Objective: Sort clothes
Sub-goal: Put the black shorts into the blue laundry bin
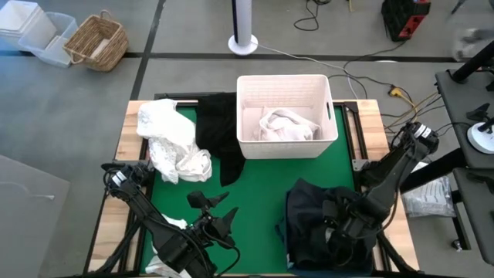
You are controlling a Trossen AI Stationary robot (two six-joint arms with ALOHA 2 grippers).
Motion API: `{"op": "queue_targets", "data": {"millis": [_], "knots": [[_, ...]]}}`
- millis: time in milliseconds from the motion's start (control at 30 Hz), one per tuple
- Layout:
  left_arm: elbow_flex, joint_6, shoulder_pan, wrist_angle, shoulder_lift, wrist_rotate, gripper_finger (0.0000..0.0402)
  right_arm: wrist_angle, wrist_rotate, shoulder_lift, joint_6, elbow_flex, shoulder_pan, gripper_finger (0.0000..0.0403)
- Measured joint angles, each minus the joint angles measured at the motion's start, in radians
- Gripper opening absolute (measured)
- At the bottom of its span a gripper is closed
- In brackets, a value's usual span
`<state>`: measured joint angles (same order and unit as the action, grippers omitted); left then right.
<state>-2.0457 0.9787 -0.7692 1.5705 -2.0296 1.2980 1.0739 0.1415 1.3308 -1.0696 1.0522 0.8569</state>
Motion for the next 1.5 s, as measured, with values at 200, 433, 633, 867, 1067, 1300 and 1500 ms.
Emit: {"op": "queue_targets", "data": {"millis": [200, 433, 633, 867, 1067, 1300, 1500], "knots": [[0.000, 0.000, 0.000, 0.000, 0.000, -0.005, 0.0233, 0.168, 0.002, 0.000, -0.027, 0.167, 0.005, 0.0131], [0.000, 0.000, 0.000, 0.000, 0.000, -0.006, 0.0233, 0.269, 0.274, -0.001, 0.018, 0.241, -0.002, 0.0103], [0.000, 0.000, 0.000, 0.000, 0.000, -0.006, 0.0233, 0.155, 0.392, 0.003, 0.155, 0.167, -0.051, 0.0024], [0.000, 0.000, 0.000, 0.000, 0.000, -0.007, 0.0233, -0.183, 0.285, 0.003, 0.317, -0.019, -0.109, 0.0013], [0.000, 0.000, 0.000, 0.000, 0.000, -0.007, 0.0233, -0.457, 0.171, 0.011, 0.341, -0.195, -0.114, 0.0012], [0.000, 0.000, 0.000, 0.001, 0.000, -0.008, 0.0233, -0.539, 0.146, 0.018, 0.241, -0.342, -0.114, 0.0012], [0.000, 0.000, 0.000, 0.001, 0.000, -0.008, 0.0233, -0.524, 0.138, 0.018, 0.295, -0.309, -0.114, 0.0012]]}}
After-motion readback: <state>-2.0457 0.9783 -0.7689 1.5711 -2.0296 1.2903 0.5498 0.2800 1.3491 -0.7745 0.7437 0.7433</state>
